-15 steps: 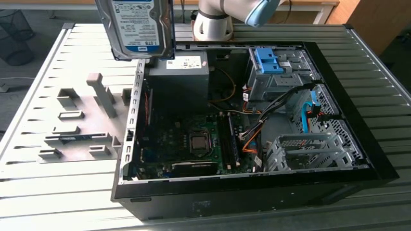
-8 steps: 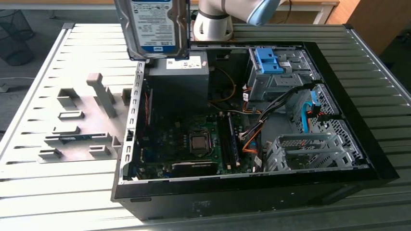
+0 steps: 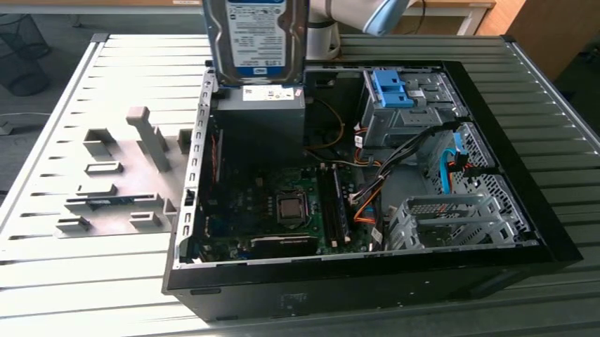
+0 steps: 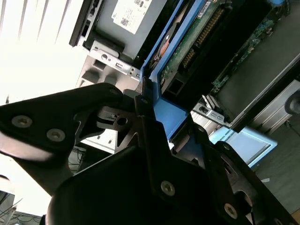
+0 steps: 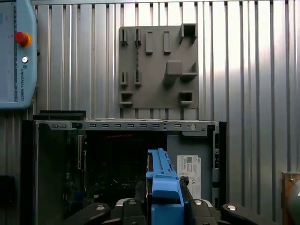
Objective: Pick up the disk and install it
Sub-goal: 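Pick up the disk, then insert the disk into the insertion slot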
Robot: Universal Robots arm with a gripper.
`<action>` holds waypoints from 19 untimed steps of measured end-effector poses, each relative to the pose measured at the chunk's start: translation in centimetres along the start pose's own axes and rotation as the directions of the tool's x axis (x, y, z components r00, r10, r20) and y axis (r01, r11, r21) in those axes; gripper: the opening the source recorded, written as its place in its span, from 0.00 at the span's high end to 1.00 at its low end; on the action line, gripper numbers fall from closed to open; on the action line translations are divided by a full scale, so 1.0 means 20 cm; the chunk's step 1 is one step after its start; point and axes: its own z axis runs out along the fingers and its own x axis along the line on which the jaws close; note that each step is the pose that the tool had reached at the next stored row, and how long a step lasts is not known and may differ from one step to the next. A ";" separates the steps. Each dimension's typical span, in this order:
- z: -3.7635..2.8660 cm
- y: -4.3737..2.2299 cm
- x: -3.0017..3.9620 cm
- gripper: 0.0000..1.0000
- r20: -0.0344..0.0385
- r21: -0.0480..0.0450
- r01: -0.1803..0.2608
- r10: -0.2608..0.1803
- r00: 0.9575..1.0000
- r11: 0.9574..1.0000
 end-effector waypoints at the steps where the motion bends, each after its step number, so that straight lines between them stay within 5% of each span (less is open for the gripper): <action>1: 0.000 -0.021 0.000 0.64 0.000 0.000 0.000 0.000 1.000 1.000; 7: 0.000 -0.151 -0.003 0.64 0.000 0.000 0.000 0.000 1.000 1.000; 19: 0.002 -0.178 -0.004 0.64 0.000 0.000 0.000 0.000 1.000 1.000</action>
